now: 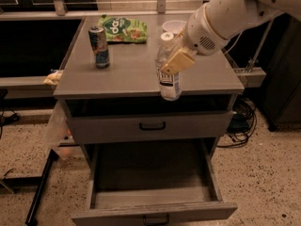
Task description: Pick blue plastic bottle from bottom drawer and place on counter
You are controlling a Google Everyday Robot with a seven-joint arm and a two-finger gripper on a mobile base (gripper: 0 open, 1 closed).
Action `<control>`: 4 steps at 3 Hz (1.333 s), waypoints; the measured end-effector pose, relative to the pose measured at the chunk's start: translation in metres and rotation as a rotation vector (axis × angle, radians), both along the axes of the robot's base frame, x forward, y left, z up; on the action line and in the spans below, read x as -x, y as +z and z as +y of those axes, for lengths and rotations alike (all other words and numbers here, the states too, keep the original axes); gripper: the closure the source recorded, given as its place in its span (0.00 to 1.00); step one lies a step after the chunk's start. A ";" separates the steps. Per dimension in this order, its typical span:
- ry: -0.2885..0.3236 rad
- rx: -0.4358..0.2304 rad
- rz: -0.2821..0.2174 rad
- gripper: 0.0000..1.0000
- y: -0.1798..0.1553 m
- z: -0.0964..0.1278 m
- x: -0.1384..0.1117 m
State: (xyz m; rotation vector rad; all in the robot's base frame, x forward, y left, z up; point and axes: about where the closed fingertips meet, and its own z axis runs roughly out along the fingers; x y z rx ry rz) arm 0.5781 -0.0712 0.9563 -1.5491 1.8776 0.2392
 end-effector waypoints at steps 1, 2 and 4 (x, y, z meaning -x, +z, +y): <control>-0.036 0.031 0.024 1.00 -0.002 -0.001 -0.042; -0.069 0.035 0.028 1.00 0.007 -0.001 -0.080; -0.136 -0.042 0.037 1.00 0.009 -0.005 -0.118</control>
Offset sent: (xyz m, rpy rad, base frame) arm 0.1257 -0.0052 0.0231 -0.0401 0.0237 -0.1152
